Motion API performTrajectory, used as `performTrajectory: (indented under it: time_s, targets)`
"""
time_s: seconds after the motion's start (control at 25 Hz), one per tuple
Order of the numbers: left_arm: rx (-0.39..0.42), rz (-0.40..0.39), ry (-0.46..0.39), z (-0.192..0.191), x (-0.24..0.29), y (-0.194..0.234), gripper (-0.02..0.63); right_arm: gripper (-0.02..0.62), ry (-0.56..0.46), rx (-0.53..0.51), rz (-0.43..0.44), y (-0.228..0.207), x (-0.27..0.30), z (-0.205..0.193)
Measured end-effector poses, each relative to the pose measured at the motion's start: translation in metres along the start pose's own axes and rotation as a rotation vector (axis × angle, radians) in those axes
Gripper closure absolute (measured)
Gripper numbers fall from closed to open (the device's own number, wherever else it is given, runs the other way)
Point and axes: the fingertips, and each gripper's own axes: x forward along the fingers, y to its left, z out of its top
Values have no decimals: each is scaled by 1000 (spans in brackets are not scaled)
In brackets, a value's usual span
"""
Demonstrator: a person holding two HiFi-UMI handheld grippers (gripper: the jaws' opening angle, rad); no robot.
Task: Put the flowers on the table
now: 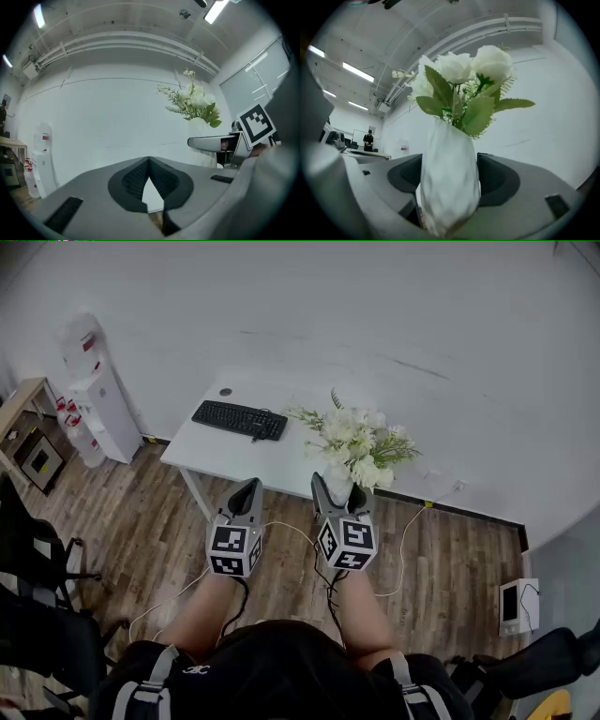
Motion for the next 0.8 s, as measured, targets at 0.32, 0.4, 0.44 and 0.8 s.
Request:
performTrajectory:
  time_s: [0.32, 0.4, 0.44, 0.8]
  targets:
    - [-1, 13, -3, -1, 2, 3, 604, 239, 8, 14, 28, 3, 3, -5]
    - [-1, 12, -1, -3, 2, 1, 604, 238, 17, 14, 26, 1, 3, -8]
    - [-3, 11, 1, -4, 2, 0, 604, 238, 19, 12, 25, 0, 3, -9]
    - [-9, 8, -4, -6, 5, 27, 604, 238, 18, -9, 16, 18, 19, -16]
